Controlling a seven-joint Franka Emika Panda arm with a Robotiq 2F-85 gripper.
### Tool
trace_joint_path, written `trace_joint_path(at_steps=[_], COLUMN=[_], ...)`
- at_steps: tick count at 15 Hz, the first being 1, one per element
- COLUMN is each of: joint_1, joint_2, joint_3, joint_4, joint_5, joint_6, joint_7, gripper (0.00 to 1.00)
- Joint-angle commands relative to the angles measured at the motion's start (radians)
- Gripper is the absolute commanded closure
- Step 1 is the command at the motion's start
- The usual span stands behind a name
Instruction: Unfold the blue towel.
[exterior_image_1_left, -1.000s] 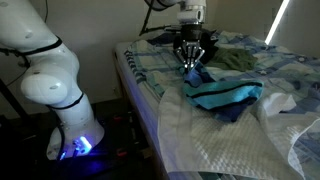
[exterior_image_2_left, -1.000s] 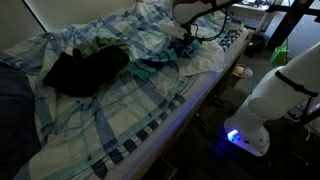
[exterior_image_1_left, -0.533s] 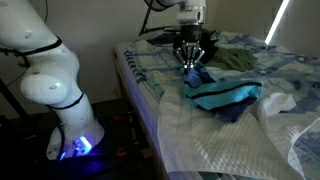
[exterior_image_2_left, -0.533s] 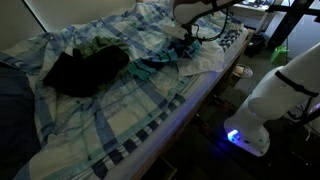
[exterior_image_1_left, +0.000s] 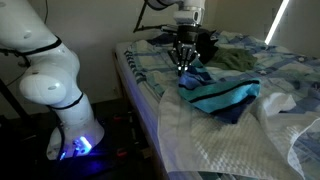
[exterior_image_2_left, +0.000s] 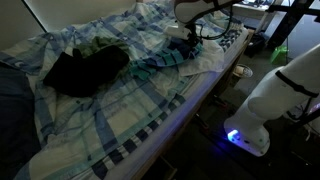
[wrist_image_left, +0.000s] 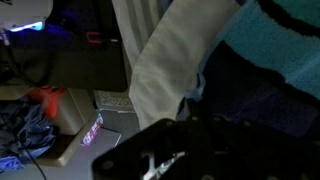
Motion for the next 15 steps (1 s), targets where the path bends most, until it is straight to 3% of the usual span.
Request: trace_joint_path(at_steps=[1, 9, 15], joint_1=[-0.026, -0.047, -0.113], joint_2=[-0.043, -0.179, -0.280], joint_3=[0.015, 0.008, -0.012], joint_4=[-0.033, -0.183, -0.236], joint_5=[0.008, 0.010, -0.006], joint_6=[-0.066, -0.147, -0.215], joint_7=[0.030, 0.006, -0.005], gripper=[0.99, 0.99, 0.99])
